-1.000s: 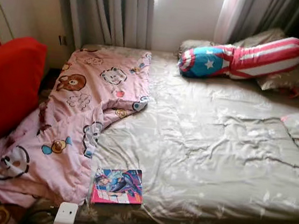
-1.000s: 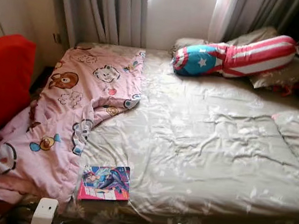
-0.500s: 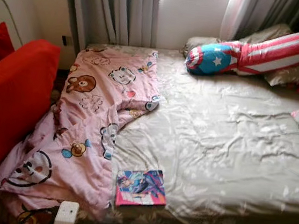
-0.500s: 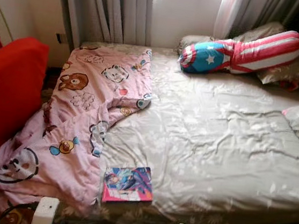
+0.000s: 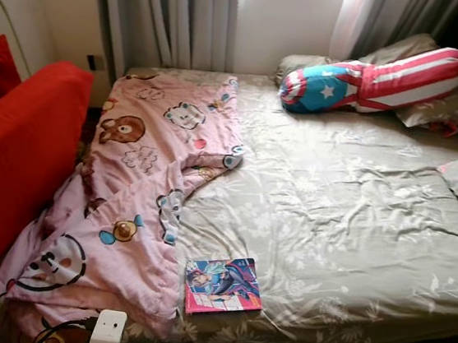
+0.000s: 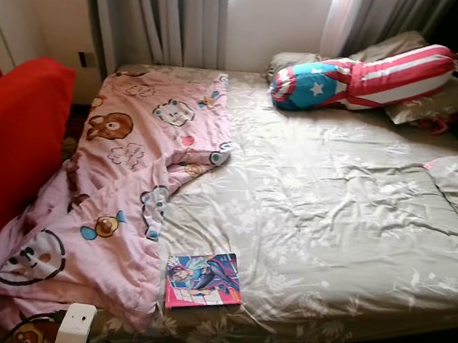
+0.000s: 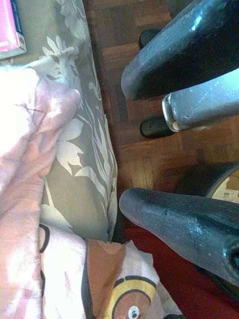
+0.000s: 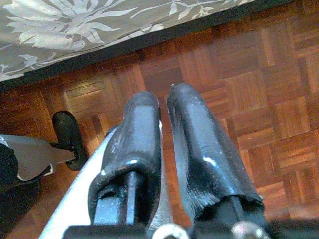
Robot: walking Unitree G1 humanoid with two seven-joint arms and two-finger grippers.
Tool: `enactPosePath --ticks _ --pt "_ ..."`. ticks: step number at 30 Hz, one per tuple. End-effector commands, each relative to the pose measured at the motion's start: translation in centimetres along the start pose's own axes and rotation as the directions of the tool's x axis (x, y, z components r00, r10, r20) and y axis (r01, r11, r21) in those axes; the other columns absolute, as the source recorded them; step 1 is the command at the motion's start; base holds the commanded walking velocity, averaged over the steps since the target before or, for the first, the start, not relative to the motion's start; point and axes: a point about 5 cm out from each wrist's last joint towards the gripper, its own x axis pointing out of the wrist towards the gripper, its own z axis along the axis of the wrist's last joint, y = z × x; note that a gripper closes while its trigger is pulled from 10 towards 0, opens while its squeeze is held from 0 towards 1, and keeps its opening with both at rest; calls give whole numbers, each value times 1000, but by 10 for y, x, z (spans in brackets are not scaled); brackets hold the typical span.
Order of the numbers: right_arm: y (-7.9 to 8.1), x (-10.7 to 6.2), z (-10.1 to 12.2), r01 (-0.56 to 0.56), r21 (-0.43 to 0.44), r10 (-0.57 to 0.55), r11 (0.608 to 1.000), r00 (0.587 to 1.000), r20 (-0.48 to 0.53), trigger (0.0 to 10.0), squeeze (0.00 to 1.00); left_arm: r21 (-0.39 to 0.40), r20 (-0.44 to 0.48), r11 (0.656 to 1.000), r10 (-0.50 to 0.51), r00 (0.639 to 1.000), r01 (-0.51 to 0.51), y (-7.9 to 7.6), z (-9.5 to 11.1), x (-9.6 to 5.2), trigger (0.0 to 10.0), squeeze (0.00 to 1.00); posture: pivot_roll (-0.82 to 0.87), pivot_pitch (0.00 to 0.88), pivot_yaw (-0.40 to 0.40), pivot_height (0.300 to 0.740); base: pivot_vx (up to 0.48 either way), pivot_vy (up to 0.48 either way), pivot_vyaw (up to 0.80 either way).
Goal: Clean up the room
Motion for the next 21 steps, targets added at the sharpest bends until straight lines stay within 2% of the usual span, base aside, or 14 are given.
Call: enactPosePath --ticks 1,8,11,21 --pt "-3 0 3 8 5 -9 1000 1000 13 10000 0 -1 3 1000 -1 1000 1 0 1 0 10000 0 -41 0 -31 740 0 0 0" --pt "-3 0 3 8 6 -8 1000 1000 12 10000 0 23 9 1000 -8 1000 8 -1 2 0 10000 0 -41 0 -32 740 0 0 0" --pt "-3 0 3 7 1 -7 1000 1000 12 10000 0 38 9 999 -10 1000 9 -2 3 1 10000 0 -41 0 -33 740 0 -441 0" --pt "-4 0 4 6 -26 -6 1000 1000 9 10000 0 20 4 1000 -5 1000 5 -2 1 0 10000 0 -43 0 -35 740 0 0 0"
